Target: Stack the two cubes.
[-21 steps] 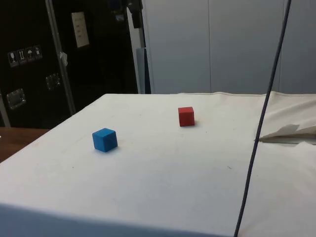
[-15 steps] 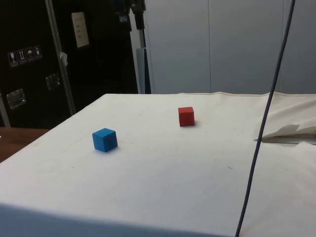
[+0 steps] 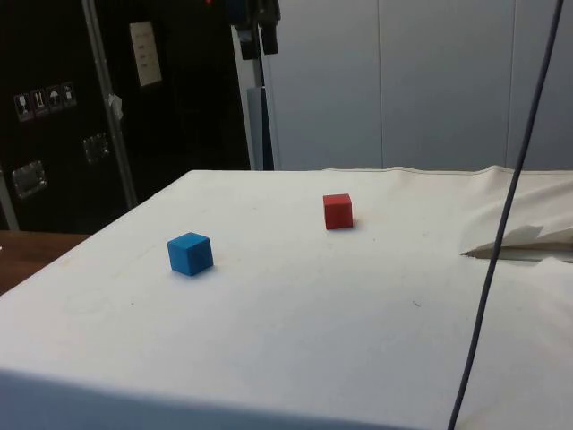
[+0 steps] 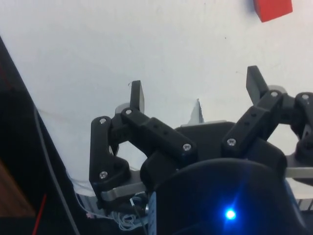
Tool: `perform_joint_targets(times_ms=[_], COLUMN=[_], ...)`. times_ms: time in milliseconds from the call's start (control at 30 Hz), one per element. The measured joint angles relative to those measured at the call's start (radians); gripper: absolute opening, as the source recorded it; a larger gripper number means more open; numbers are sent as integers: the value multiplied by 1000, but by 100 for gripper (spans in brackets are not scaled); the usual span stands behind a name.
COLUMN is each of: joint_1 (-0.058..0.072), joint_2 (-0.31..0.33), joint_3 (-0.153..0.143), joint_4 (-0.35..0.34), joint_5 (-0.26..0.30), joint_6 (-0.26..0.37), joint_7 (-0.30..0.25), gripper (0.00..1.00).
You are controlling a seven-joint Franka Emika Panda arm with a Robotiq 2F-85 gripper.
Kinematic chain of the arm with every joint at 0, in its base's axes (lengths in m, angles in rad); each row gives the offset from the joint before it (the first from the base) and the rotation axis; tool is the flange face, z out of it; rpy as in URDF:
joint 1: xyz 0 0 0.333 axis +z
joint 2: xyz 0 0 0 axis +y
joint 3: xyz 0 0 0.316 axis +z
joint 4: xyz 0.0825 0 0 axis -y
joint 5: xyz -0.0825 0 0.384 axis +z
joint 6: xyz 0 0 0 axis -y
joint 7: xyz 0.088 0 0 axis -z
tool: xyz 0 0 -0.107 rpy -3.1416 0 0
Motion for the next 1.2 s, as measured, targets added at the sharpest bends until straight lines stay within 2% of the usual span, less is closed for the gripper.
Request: perform_joint_targets(times_ms=[600, 967, 1200], joint_1=[-11, -19, -21], joint_2=[-105, -168, -184], joint_3=[-21, -40, -42], joint_4=[-132, -228, -276], joint_5=[-19, -21, -31], joint_6=[58, 114, 154], joint_7=[-64, -114, -122], gripper=[100, 100, 100])
